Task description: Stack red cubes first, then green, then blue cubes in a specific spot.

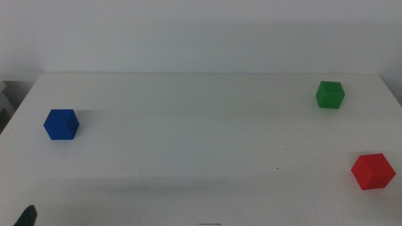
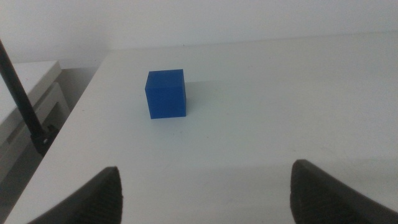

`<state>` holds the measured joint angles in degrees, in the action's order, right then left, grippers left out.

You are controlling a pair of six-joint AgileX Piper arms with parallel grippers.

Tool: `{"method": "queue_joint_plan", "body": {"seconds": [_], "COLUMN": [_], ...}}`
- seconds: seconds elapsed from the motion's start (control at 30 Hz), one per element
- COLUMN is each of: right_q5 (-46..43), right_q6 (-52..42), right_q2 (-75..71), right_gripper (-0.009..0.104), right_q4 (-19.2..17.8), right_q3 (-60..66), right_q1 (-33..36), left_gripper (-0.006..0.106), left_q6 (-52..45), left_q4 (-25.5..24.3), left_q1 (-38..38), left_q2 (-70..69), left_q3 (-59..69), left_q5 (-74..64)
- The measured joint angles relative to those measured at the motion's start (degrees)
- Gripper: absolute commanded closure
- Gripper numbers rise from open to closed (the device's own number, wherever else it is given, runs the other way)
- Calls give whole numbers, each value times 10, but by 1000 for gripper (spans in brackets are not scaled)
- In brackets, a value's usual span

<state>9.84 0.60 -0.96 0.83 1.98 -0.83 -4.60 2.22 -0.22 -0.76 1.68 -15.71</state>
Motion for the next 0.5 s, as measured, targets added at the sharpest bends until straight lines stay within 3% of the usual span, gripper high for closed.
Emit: {"method": "queue_joint_plan", "body": {"seconds": [0.2, 0.5], "right_q5": [43, 271], "right_q6": [0, 0], "right_q2": [7, 153], "right_gripper": [3, 3], "right_q4": [16, 24], "right_q3": [-37, -246], "right_q1": [0, 0], "left_gripper": [9, 9], "left_q6": [0, 0], "left_q4": [0, 0], "left_q1": [0, 0], "left_q2": [0, 0], "left_q3": [0, 0], "left_q5": [0, 0]}}
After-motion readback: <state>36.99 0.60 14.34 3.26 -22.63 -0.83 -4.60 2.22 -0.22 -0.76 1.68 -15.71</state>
